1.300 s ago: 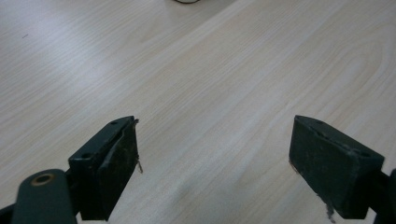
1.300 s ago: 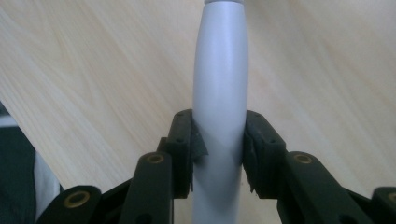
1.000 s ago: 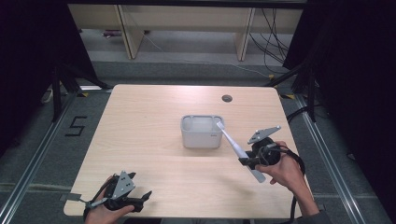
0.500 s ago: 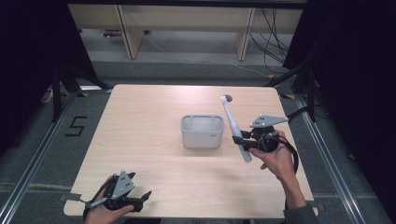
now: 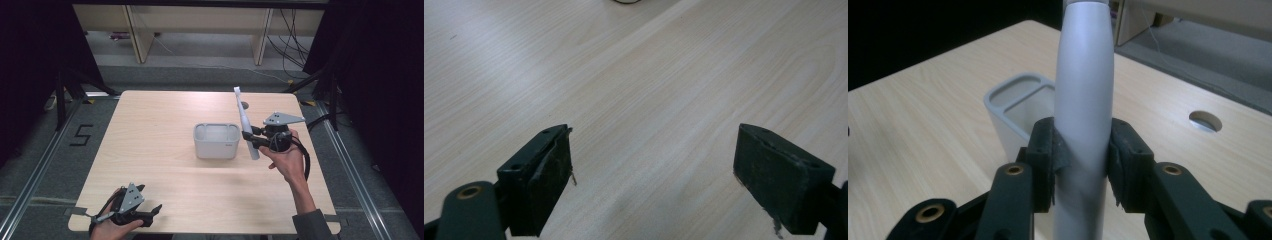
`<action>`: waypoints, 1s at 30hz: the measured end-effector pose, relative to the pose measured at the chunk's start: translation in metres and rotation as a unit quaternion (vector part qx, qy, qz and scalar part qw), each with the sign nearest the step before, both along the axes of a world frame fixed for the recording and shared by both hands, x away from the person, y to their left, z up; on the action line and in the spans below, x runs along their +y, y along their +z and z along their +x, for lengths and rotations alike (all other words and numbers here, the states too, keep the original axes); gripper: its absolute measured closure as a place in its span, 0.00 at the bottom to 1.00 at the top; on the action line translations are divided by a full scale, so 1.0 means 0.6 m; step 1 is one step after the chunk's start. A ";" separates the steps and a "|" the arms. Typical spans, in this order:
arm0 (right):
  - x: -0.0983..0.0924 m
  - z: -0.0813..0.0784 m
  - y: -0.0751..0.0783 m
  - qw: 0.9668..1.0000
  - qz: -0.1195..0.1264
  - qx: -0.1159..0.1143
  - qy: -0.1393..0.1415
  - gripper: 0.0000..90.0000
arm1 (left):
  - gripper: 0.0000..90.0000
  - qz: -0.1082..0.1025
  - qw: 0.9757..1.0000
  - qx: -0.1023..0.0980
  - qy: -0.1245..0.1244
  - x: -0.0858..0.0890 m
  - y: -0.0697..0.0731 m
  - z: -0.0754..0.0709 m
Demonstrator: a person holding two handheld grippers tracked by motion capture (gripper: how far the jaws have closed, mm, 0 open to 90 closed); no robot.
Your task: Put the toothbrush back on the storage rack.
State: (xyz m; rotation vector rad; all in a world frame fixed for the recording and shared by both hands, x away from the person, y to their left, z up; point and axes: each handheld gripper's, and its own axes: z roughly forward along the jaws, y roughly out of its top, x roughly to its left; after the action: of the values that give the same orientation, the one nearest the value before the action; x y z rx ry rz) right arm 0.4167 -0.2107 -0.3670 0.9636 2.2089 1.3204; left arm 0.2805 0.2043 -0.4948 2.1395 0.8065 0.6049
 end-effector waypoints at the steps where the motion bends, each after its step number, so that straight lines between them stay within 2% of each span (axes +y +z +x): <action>1: 0.002 0.000 0.002 1.000 0.003 0.002 -0.003 0.74 | 0.17 -0.003 1.000 0.000 -0.001 0.000 -0.001 0.001; 2: 0.004 0.004 0.003 1.000 0.011 -0.005 -0.005 0.74 | 0.17 -0.003 1.000 0.001 -0.001 0.000 -0.001 0.001; 3: 0.004 0.008 0.006 1.000 0.011 -0.001 0.002 0.74 | 0.17 -0.005 1.000 -0.002 0.002 0.000 -0.002 0.001; 4: 0.005 0.014 0.008 1.000 0.017 -0.009 -0.003 0.74 | 0.17 0.005 1.000 -0.001 -0.003 0.002 0.000 0.002; 6: 0.007 0.016 0.010 1.000 0.022 -0.008 -0.002 0.74 | 0.17 0.008 1.000 0.001 -0.003 0.003 0.001 0.001; 7: 0.011 0.020 0.011 0.999 0.030 -0.015 -0.005 0.74 | 0.17 -0.004 1.000 0.001 0.001 0.000 -0.001 0.001; 9: 0.012 0.020 0.012 0.999 0.030 -0.012 -0.007 0.74 | 0.17 -0.002 1.000 -0.004 0.004 -0.001 -0.002 0.002; 11: 0.014 0.026 0.014 0.999 0.031 -0.012 0.000 0.74 | 0.17 0.008 1.000 0.000 -0.005 0.001 0.000 0.002; 12: 0.017 0.027 0.013 0.999 0.036 -0.016 -0.006 0.74 | 0.17 0.007 1.000 0.001 -0.004 0.001 0.000 0.002; 13: 0.019 0.032 0.016 0.999 0.039 -0.015 0.000 0.74 | 0.17 0.006 1.000 0.000 -0.001 0.001 0.000 0.001; 14: 0.022 0.030 0.016 0.999 0.049 -0.005 -0.007 0.74 | 0.17 0.006 1.000 0.000 -0.001 0.001 0.000 0.001; 15: 0.022 0.030 0.016 0.999 0.049 -0.005 -0.007 0.74 | 0.17 0.000 1.000 0.001 0.000 0.000 -0.001 0.001; 16: 0.022 0.035 0.019 0.999 0.040 -0.016 -0.004 0.74 | 0.17 -0.001 1.000 0.001 0.000 0.000 -0.001 0.002; 18: 0.027 0.038 0.022 0.999 0.051 -0.019 0.000 0.74 | 0.17 0.000 1.000 0.001 0.000 0.001 -0.001 0.002; 20: 0.032 0.040 0.026 0.998 0.053 -0.015 0.001 0.74 | 0.17 0.001 1.000 0.002 -0.003 0.000 -0.001 0.002; 21: 0.036 0.039 0.028 0.998 0.058 -0.007 -0.002 0.74 | 0.17 0.008 1.000 0.000 -0.004 0.001 0.000 0.002; 23: 0.042 0.044 0.029 0.998 0.055 -0.017 0.002 0.74 | 0.17 0.007 1.000 0.002 0.000 0.000 -0.001 0.001; 30: 0.066 0.055 0.031 0.998 0.056 -0.018 0.003 0.74 | 0.17 0.009 1.000 0.001 -0.004 0.001 0.000 0.002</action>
State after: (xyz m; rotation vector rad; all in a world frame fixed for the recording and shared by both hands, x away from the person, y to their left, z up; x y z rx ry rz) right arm 0.4496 -0.1712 -0.3484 0.9660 2.1302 1.4671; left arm 0.2814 0.2047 -0.4949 2.1591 0.7962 0.6080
